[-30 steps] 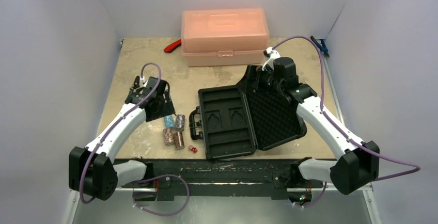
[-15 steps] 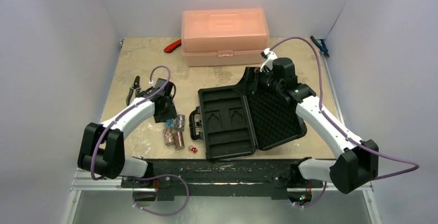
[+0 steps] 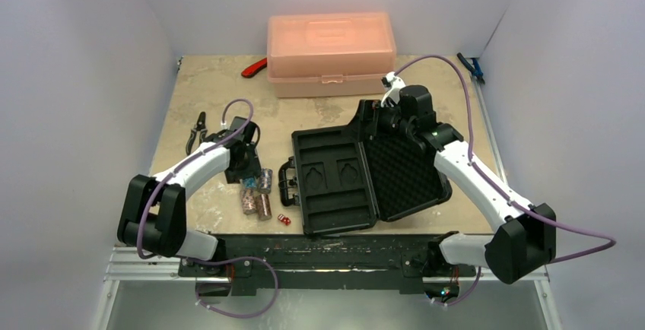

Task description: Pack up texas hold em set

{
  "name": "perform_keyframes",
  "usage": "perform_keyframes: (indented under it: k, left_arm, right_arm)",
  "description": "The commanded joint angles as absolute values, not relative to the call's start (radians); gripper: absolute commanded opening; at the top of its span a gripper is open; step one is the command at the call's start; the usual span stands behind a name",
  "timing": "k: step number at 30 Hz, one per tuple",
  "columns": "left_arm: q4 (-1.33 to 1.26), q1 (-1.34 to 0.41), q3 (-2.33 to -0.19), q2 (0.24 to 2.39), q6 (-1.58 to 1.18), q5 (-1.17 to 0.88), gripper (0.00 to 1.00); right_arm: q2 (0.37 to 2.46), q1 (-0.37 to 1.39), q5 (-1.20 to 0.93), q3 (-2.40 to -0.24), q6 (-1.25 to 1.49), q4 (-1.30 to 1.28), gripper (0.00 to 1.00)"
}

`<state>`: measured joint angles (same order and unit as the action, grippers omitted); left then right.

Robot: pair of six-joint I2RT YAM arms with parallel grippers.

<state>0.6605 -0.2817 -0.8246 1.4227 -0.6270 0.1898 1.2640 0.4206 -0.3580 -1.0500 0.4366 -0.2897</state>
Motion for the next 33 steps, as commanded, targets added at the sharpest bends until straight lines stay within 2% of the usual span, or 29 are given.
perform_keyframes:
  k: [1, 19, 26, 27, 31, 33]
  left_arm:
    - [0.674, -0.277, -0.858, 1.445, -0.637, 0.212, 0.54]
    - [0.672, -0.276, -0.875, 1.484, -0.632, 0.208, 0.49]
    - [0.669, -0.276, -0.886, 1.502, -0.628, 0.200, 0.42]
    - [0.668, -0.277, -0.886, 1.502, -0.628, 0.201, 0.42]
    - [0.663, -0.276, -0.888, 1.499, -0.626, 0.210, 0.56]
    - [0.662, -0.276, -0.892, 1.500, -0.627, 0.216, 0.59]
  right_arm:
    - [1.269, 0.426, -0.373, -1.045, 0.425, -0.252, 0.99]
    - [1.259, 0.426, -0.362, -1.031, 0.414, -0.250, 0.99]
    - [1.255, 0.426, -0.362, -1.025, 0.414, -0.247, 0.99]
    - [1.255, 0.425, -0.362, -1.025, 0.413, -0.249, 0.99]
    - [1.249, 0.426, -0.359, -1.025, 0.411, -0.250, 0.99]
    - [1.248, 0.425, -0.358, -1.025, 0.411, -0.251, 0.99]
